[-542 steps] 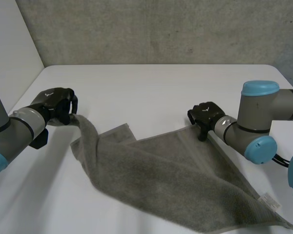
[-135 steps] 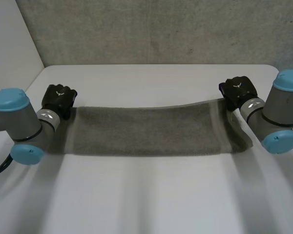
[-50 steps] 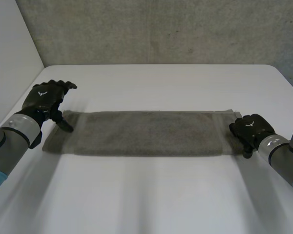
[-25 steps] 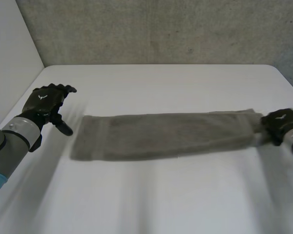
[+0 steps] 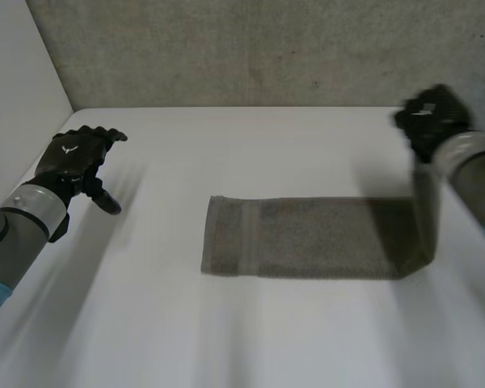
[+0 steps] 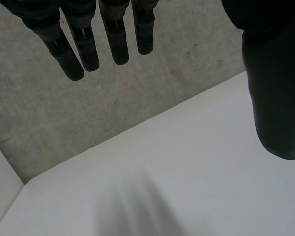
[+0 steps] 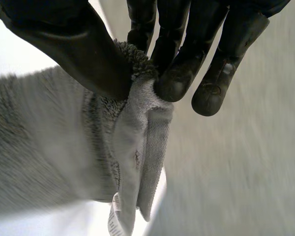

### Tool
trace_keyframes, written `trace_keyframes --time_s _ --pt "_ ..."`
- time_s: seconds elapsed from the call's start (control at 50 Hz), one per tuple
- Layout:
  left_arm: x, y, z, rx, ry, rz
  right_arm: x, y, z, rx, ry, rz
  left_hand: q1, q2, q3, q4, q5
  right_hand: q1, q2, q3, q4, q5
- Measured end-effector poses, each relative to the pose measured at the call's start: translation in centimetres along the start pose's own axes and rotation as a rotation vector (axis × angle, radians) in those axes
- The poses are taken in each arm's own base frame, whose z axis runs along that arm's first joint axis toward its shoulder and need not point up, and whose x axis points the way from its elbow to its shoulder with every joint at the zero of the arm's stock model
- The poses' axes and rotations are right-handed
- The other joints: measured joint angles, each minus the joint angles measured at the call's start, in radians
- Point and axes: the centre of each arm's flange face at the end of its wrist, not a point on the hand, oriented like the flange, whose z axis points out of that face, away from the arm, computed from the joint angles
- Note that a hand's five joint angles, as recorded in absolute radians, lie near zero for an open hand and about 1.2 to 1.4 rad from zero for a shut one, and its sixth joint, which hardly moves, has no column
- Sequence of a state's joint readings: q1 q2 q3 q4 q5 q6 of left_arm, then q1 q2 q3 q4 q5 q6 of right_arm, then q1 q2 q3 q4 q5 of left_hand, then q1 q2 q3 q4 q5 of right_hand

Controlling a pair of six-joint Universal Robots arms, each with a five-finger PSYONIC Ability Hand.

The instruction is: Fold the towel.

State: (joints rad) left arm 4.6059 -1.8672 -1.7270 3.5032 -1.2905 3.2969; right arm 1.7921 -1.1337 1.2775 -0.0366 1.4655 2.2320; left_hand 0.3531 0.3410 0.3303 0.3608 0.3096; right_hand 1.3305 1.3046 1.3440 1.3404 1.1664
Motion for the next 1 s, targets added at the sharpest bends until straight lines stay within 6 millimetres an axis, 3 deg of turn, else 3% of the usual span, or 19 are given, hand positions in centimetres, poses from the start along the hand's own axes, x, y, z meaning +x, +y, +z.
trace_keyframes --time_s 0.02,0.06,0.12,0.16,0.26,0.32,0.4,0.46,0.52,0.54,0.58,0.66,0.78,0.84,0.9,1.0 --pt "0.1 0.0 0.0 0.001 0.001 0.001 -0.5 -0.8 -0.2 0.021 -0.011 0.003 0.0 0.0 0.0 0.0 0.0 0.0 0.0 0.0 0.0 0.0" --pt "0.4 -0.1 0.0 0.004 0.01 0.004 -4.1 -4.6 -1.4 0.13 -0.088 0.008 0.0 0.0 0.0 0.0 0.0 0.0 0.0 0.001 0.0 0.0" --pt "0.8 -0.2 -0.1 0.006 0.02 0.007 -7.6 -7.2 -2.8 0.211 -0.164 0.004 0.0 0.0 0.0 0.0 0.0 0.0 0.0 0.001 0.0 0.0" --pt "1.3 -0.2 -0.2 0.008 0.033 0.01 -11.3 -9.0 -4.2 0.275 -0.24 -0.007 0.0 0.0 0.0 0.0 0.0 0.0 0.0 0.001 0.0 0.0" --pt "2.2 -0.2 -0.3 0.009 0.055 0.014 -16.8 -10.4 -6.1 0.34 -0.351 -0.036 0.0 0.0 0.0 0.0 0.0 0.0 0.0 0.001 0.0 0.0" --pt "2.8 -0.1 -0.3 0.01 0.072 0.016 -19.1 -10.5 -6.8 0.356 -0.398 -0.057 0.0 0.0 0.0 0.0 0.0 0.0 0.0 0.001 0.0 0.0" --pt "3.7 0.0 -0.3 0.009 0.097 0.017 -20.7 -10.5 -7.2 0.365 -0.43 -0.076 0.0 0.0 0.0 0.0 0.0 -0.367 -0.335 -0.36 -0.361 -0.369" --pt "4.3 0.2 -0.2 0.008 0.111 0.018 -21.0 -10.4 -7.2 0.365 -0.438 -0.073 0.0 0.0 0.0 0.0 0.0 -0.571 -0.535 -0.583 -0.586 -0.608" --pt "4.9 0.1 -0.2 0.01 0.115 0.02 -20.5 -10.5 -7.3 0.365 -0.442 -0.034 0.0 0.0 0.0 0.0 0.0 -1.0 -0.98 -1.014 -1.019 -1.058" --pt "5.0 0.1 -0.1 0.01 0.115 0.021 -20.2 -10.6 -7.3 0.364 -0.441 -0.02 0.0 0.0 0.0 0.0 0.0 -1.042 -1.024 -1.057 -1.061 -1.091" --pt "5.3 0.0 -0.1 0.012 0.113 0.023 -19.3 -10.7 -7.3 0.36 -0.433 0.018 0.0 0.0 0.0 0.0 0.0 -1.087 -1.059 -1.095 -1.086 -1.105" --pt "6.0 -0.2 -0.2 0.017 0.114 0.028 -15.6 -9.8 -6.8 0.295 -0.389 0.129 0.0 0.0 0.0 0.0 0.0 -1.098 -1.059 -1.098 -1.086 -1.105" --pt "6.9 -0.5 -0.4 0.026 0.131 0.032 -11.6 -5.6 -6.9 0.115 -0.363 0.225 0.0 0.0 0.0 0.0 0.0 -1.1 -1.059 -1.098 -1.086 -1.105" --pt "7.3 -0.5 -0.5 0.028 0.142 0.033 -10.7 -2.7 -7.2 0.013 -0.362 0.247 0.0 0.0 0.0 0.0 0.0 -1.095 -1.055 -1.094 -1.082 -1.104" --pt "7.8 -0.4 -0.5 0.026 0.153 0.033 -10.5 -0.1 -7.5 -0.056 -0.358 0.256 0.0 0.0 0.0 0.0 0.0 -0.916 -0.887 -0.931 -0.923 -0.918" --pt "8.4 0.0 -0.7 0.016 0.171 0.032 -10.9 3.2 -7.8 -0.119 -0.349 0.246 0.0 0.0 0.0 0.0 0.0 -0.795 -0.769 -0.806 -0.803 -0.796"
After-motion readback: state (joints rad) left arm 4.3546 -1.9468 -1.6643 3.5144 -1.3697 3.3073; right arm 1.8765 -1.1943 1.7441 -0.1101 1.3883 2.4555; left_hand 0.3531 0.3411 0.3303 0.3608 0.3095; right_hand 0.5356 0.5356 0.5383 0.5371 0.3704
